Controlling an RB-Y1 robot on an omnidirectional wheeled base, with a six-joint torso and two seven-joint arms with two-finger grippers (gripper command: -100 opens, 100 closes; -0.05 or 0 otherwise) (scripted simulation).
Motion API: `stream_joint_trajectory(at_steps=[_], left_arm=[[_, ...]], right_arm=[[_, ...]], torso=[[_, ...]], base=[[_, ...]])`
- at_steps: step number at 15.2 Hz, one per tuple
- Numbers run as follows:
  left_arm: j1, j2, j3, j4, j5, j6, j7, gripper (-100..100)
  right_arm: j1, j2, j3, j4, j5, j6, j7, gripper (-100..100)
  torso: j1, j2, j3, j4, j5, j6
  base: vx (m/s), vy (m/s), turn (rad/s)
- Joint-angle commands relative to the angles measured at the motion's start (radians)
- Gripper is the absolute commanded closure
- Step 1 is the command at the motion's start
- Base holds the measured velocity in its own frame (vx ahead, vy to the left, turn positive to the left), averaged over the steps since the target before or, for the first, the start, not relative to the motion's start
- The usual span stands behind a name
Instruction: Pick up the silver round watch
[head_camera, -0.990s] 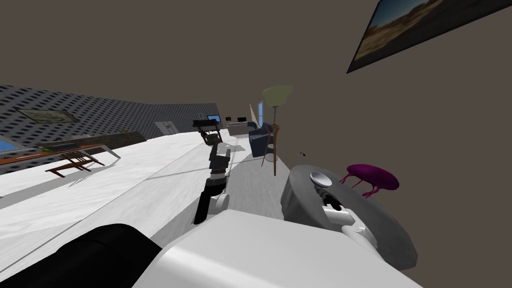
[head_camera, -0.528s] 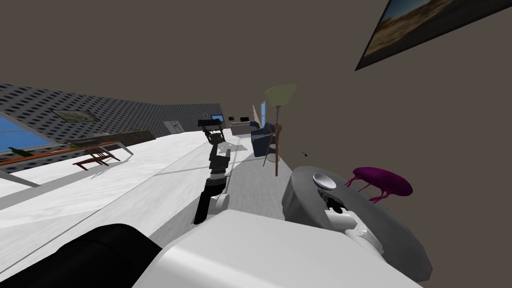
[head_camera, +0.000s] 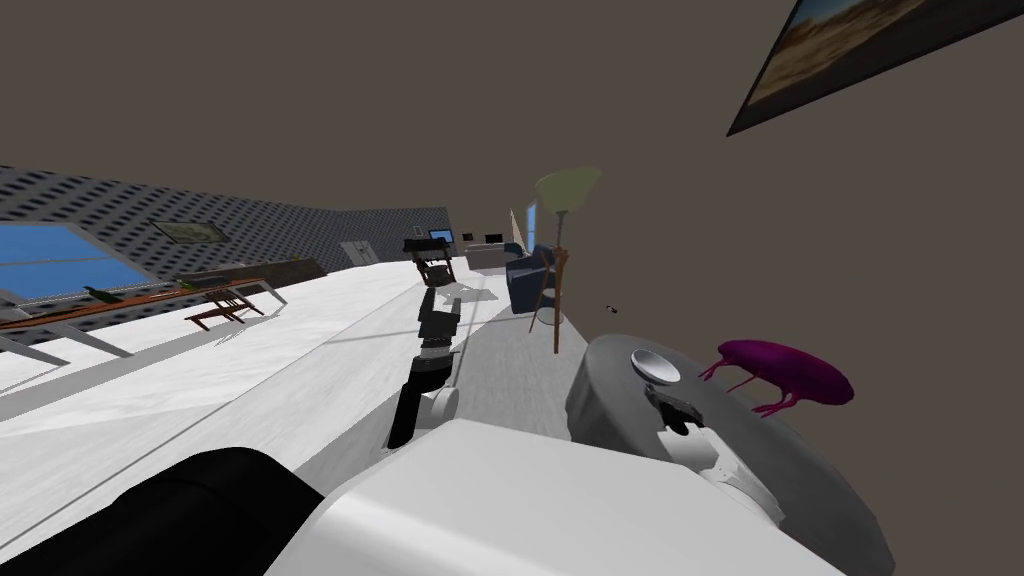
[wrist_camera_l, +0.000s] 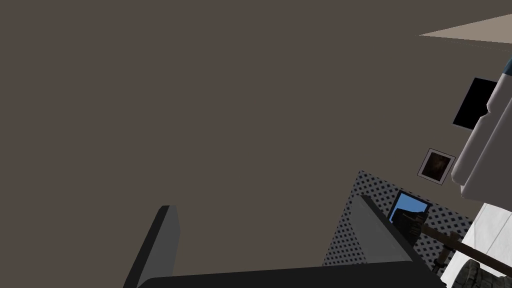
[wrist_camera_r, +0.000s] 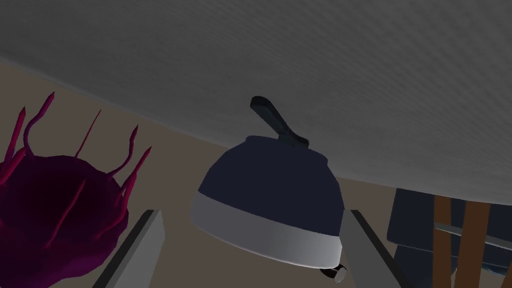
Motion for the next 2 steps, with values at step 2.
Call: stream_joint_trajectory(at_steps=[2], left_arm=[[0.0,0.0,0.0,0.0,0.0,0.0,0.0,0]], right_arm=[[0.024,-0.003,-0.022,-0.002,0.071,0.03,0.039,-100]], torso=[[0.001,0.0,0.0,0.0,0.0,0.0]], base=[[-0.005,-0.004,0.123]])
